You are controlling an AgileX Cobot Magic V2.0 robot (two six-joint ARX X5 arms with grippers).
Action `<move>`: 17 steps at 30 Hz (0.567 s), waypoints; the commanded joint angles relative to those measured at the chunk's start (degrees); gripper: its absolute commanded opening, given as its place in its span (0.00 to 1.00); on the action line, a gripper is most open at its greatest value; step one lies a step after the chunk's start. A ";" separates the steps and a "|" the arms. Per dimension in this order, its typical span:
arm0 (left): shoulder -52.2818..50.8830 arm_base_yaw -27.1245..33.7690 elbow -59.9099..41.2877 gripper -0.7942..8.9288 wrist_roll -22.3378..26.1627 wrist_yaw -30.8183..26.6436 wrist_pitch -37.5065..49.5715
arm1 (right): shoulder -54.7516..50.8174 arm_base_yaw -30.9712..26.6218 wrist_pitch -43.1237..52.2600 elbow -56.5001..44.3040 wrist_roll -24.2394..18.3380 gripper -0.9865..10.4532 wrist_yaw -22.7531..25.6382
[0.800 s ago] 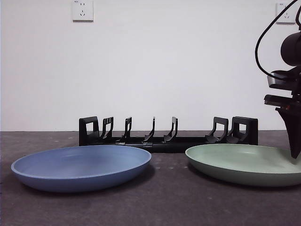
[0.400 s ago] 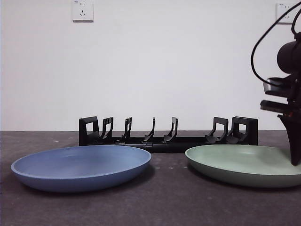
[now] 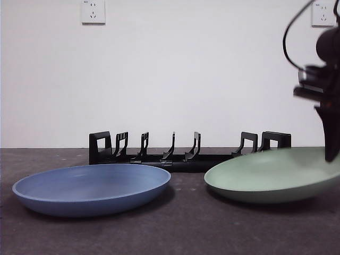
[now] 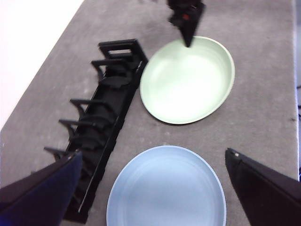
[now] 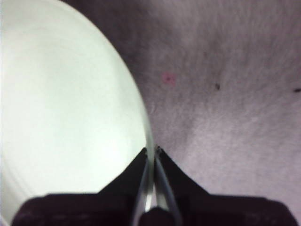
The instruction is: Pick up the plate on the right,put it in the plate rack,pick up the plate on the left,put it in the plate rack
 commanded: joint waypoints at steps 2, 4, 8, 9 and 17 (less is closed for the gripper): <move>0.92 -2.51 0.11 0.77 4.94 -1.97 0.44 | -2.82 0.22 -3.54 4.81 -0.70 0.07 -2.49; 1.44 -3.91 0.11 0.77 6.34 -3.34 0.46 | -4.20 0.57 -5.77 7.30 -0.70 0.07 -2.86; 2.93 -7.61 0.11 0.77 10.62 -8.11 1.09 | -6.32 1.42 -11.28 13.18 -0.72 0.07 -4.17; 3.34 -8.52 0.11 0.77 11.69 -9.22 1.46 | -6.58 1.81 -12.33 14.27 -0.72 0.07 -4.74; 7.67 -16.09 0.11 0.77 21.35 -18.51 7.30 | -7.32 6.80 -18.60 21.09 -0.22 0.07 -7.54</move>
